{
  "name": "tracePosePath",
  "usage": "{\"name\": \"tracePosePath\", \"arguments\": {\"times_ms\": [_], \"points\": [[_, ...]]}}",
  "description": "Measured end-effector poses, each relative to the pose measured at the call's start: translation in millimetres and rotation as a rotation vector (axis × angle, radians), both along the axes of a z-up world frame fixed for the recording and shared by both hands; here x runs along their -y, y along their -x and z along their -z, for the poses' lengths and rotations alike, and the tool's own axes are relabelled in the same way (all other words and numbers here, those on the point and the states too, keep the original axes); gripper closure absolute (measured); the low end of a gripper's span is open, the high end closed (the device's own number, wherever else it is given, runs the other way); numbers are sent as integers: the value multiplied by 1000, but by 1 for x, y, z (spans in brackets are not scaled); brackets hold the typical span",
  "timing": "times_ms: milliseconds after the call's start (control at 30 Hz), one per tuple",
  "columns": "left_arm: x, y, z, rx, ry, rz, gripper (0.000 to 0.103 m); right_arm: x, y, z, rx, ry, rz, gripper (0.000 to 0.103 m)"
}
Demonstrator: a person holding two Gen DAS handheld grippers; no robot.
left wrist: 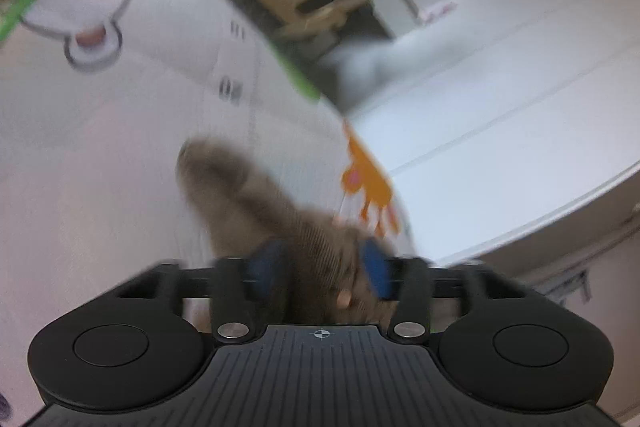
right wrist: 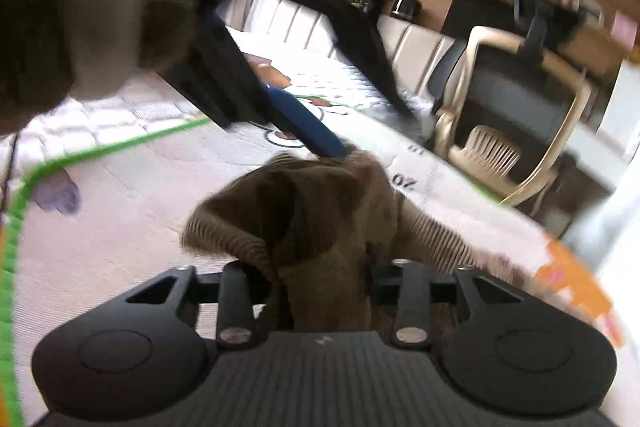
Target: Fold clothes
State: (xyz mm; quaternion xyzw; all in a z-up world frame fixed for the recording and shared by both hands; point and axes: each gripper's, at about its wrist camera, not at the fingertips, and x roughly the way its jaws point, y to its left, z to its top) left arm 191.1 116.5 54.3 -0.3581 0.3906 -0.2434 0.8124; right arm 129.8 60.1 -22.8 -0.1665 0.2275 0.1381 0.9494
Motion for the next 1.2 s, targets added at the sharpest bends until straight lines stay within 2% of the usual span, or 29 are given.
{"name": "tracePosePath", "arguments": {"times_ms": [33,67,100,167,233,300,400,500,567,600,633,667,700,767,833,900,967,1033,1067,1100,1167,1200], "points": [[-11,2,-3,16,-5,-37,26,2,2,-1,1,-4,-6,73],[-24,4,-5,21,-18,-84,14,5,3,-1,3,-6,-13,74],[-36,6,-4,17,-31,-126,10,6,5,-2,11,-2,-18,75],[-53,8,4,-36,-44,-166,9,9,9,-3,11,-1,-28,75],[-58,6,21,-103,-32,-159,8,11,7,-5,8,1,-36,75],[-48,1,37,-158,-23,-118,6,9,7,-5,7,3,-41,75],[-16,-11,46,-186,-41,-72,6,7,8,-5,7,5,-47,75],[20,-29,44,-185,-44,-33,6,9,12,-7,12,-1,-50,75],[45,-40,34,-196,-90,-34,7,12,14,-8,17,-7,-53,76],[57,-43,26,-191,-129,-36,8,18,20,-12,35,-21,-42,77],[70,-46,15,-168,-171,-34,14,26,25,-17,55,-36,-31,77],[83,-46,3,-142,-209,-25,40,33,31,-21,74,-50,-19,78],[95,-44,-11,-111,-240,-7,57,40,36,-26,94,-65,-8,78],[124,-41,-38,-39,-265,46,58,55,48,-35,133,-94,16,79],[164,-40,-60,36,-270,135,54,89,60,-46,159,-164,84,79],[208,-39,-78,108,-261,233,35,127,72,-55,174,-238,165,79],[242,-36,-85,159,-210,322,25,167,80,-56,157,-308,262,79],[255,-33,-90,194,-140,376,22,199,84,-46,128,-333,352,79],[255,-31,-92,214,-115,388,13,214,86,-41,112,-345,397,81],[249,-30,-91,235,-122,373,8,225,85,-34,84,-357,426,85],[232,-31,-86,253,-187,308,8,243,84,-18,24,-388,465,86],[224,-33,-76,230,-222,272,8,251,82,-11,-6,-406,476,86]]}}
